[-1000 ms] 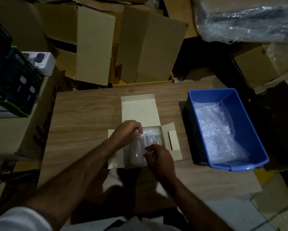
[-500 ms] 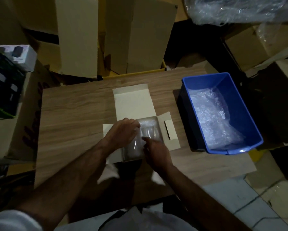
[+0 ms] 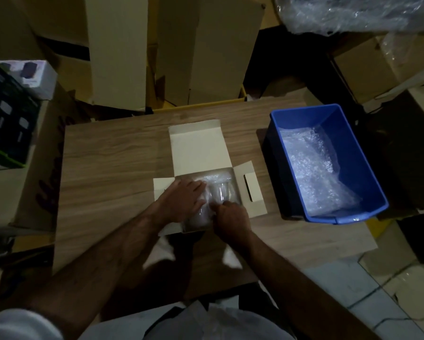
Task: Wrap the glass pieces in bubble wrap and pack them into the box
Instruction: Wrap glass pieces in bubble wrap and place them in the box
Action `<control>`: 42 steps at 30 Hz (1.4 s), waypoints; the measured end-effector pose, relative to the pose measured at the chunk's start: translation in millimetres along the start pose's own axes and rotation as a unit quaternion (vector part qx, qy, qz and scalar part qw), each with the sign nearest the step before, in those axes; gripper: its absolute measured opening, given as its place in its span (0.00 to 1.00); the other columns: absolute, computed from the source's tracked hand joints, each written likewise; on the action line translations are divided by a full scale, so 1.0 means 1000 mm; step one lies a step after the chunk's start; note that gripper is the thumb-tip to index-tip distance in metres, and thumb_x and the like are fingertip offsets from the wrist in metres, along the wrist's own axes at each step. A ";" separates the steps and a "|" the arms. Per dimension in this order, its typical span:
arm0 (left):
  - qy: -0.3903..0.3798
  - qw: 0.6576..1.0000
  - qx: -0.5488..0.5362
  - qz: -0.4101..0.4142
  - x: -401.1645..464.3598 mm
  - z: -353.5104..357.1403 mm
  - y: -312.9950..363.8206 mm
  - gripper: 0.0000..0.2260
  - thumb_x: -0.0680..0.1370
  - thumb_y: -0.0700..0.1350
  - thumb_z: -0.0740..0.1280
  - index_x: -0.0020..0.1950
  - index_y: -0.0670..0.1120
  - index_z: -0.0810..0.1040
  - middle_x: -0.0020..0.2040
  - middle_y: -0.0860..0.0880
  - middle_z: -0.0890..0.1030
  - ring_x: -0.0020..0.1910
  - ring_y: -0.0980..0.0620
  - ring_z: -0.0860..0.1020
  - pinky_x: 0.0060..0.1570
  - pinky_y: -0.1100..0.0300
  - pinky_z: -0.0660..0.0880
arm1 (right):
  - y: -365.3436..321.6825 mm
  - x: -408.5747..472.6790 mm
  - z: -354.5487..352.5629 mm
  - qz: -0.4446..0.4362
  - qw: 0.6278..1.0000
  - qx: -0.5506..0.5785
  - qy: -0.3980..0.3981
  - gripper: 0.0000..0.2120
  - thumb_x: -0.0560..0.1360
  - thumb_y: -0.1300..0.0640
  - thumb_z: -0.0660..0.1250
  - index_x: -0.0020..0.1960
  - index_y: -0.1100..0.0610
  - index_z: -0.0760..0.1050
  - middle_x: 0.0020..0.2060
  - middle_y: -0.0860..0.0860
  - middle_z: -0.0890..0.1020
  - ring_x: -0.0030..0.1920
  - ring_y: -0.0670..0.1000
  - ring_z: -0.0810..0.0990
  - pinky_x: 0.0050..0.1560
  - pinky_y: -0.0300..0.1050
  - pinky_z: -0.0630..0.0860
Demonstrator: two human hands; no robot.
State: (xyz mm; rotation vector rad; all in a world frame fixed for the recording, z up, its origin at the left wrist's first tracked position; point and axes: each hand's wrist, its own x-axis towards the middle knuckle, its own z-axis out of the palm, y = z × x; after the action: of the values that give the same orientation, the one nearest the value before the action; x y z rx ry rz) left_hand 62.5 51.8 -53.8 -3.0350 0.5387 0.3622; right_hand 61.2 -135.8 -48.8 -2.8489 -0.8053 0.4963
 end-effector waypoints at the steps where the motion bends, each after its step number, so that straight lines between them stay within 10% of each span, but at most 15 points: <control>1: -0.001 1.000 0.012 -0.005 -0.002 0.002 0.003 0.28 0.84 0.58 0.52 0.80 0.43 0.62 0.75 0.45 0.70 0.70 0.45 0.71 0.68 0.49 0.66 | 0.000 -0.001 0.000 -0.002 1.000 -0.003 0.002 0.15 0.78 0.51 0.63 0.63 0.48 0.76 0.51 0.54 0.84 0.51 0.58 0.84 0.49 0.48 0.77; 17: 0.113 0.988 -0.026 -0.101 -0.011 -0.024 0.051 0.27 0.80 0.59 0.56 0.76 0.48 0.69 0.77 0.43 0.70 0.69 0.43 0.72 0.67 0.44 0.66 | 0.036 -0.036 -0.059 -0.059 0.984 0.049 0.160 0.28 0.74 0.57 0.62 0.73 0.62 0.72 0.71 0.67 0.72 0.69 0.66 0.73 0.66 0.58 0.73; 22: 0.179 0.973 -0.086 -0.121 0.009 -0.055 0.104 0.26 0.80 0.54 0.62 0.76 0.43 0.71 0.77 0.40 0.69 0.70 0.40 0.73 0.66 0.45 0.69 | 0.081 -0.049 -0.094 -0.024 0.980 0.067 0.186 0.39 0.70 0.55 0.75 0.78 0.60 0.66 0.77 0.66 0.63 0.75 0.65 0.66 0.73 0.58 0.68; 30: 0.234 0.948 -0.162 -0.140 0.066 -0.086 0.188 0.24 0.82 0.51 0.59 0.74 0.41 0.74 0.76 0.36 0.69 0.71 0.37 0.73 0.67 0.44 0.71 | 0.200 -0.070 -0.103 -0.007 0.973 0.083 0.215 0.29 0.76 0.61 0.70 0.75 0.63 0.69 0.75 0.69 0.65 0.74 0.69 0.68 0.72 0.60 0.69; 38: 0.180 0.961 -0.153 -0.144 0.145 -0.099 0.239 0.30 0.74 0.47 0.75 0.73 0.37 0.74 0.75 0.31 0.67 0.71 0.30 0.71 0.68 0.36 0.72 | 0.303 -0.047 -0.088 0.029 0.997 0.001 -0.068 0.48 0.73 0.50 0.73 0.83 0.54 0.47 0.82 0.61 0.45 0.82 0.60 0.50 0.78 0.50 0.59; 42: 0.092 0.969 -0.136 -0.187 0.166 -0.083 0.242 0.34 0.81 0.54 0.63 0.83 0.46 0.54 0.83 0.39 0.42 0.82 0.37 0.46 0.79 0.43 0.47 | 0.321 -0.020 -0.074 -0.001 0.987 -0.045 -0.155 0.46 0.77 0.55 0.71 0.83 0.54 0.44 0.81 0.64 0.42 0.82 0.62 0.46 0.78 0.55 0.59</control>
State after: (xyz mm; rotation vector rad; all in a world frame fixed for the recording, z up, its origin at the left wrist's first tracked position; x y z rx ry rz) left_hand 149.2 -237.1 -11.5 -3.3545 -0.0984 0.1459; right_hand 226.4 -421.9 -44.6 -2.8925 -0.8990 0.9420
